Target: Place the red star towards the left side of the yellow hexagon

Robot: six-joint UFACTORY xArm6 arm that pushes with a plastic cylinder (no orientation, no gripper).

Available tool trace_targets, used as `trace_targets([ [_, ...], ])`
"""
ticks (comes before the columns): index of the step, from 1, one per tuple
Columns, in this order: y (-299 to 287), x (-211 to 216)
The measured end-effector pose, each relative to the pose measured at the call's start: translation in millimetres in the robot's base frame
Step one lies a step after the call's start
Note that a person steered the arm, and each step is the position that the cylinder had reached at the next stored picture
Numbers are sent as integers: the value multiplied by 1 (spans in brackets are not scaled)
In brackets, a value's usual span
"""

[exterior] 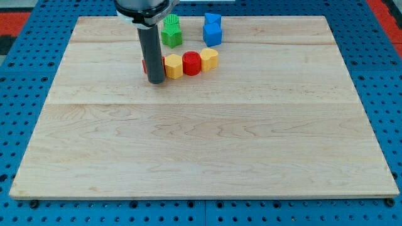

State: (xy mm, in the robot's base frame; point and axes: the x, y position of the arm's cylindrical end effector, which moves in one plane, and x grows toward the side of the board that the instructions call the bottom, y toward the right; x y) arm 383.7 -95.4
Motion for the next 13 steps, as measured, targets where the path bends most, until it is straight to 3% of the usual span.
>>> trace_targets([
  [3, -19, 4],
  [4, -51, 4],
  [13, -28, -32],
])
